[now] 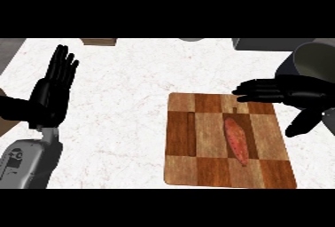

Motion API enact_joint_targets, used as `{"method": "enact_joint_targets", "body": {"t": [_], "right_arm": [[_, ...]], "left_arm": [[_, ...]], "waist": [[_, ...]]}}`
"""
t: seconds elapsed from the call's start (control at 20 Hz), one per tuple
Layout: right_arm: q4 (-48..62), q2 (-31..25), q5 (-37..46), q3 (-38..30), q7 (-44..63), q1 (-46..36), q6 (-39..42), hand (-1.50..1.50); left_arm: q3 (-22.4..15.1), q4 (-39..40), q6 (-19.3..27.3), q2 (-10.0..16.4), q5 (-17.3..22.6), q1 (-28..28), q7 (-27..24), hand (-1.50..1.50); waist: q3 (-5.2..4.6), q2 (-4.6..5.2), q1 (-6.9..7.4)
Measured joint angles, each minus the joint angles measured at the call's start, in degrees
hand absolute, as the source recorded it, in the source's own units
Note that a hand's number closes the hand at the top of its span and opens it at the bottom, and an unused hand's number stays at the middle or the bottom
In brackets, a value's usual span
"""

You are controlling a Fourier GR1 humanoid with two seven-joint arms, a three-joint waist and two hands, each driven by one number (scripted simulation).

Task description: Pick the sweet potato from the cutting board and place it in the pot

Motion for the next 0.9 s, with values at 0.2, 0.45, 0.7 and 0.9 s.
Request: {"method": "enact_joint_targets", "body": {"t": [0.2,0.45,0.7,0.9], "right_arm": [[3.1,1.7,3.0,3.4,-1.1,-0.2,-1.5,-1.50],[5.8,3.6,5.4,5.9,-3.4,0.0,-3.9,-1.50],[7.5,5.8,5.8,6.7,-4.9,0.2,-5.6,-1.50],[8.7,7.8,7.0,6.5,-5.1,-0.3,-6.4,-1.50]], "left_arm": [[0.8,-0.2,-0.6,0.3,0.1,1.0,-0.2,0.00],[1.7,0.0,-0.8,0.3,0.2,0.1,0.9,0.00],[1.6,0.2,-0.6,-0.5,-0.7,0.4,0.6,0.00],[2.3,-1.2,-1.1,-0.2,-0.5,0.8,1.9,0.00]], "waist": [[-0.02,-0.14,-0.35],[-0.02,-0.24,-0.89],[-0.02,-0.30,-1.14],[-0.03,-0.40,-1.21]]}}
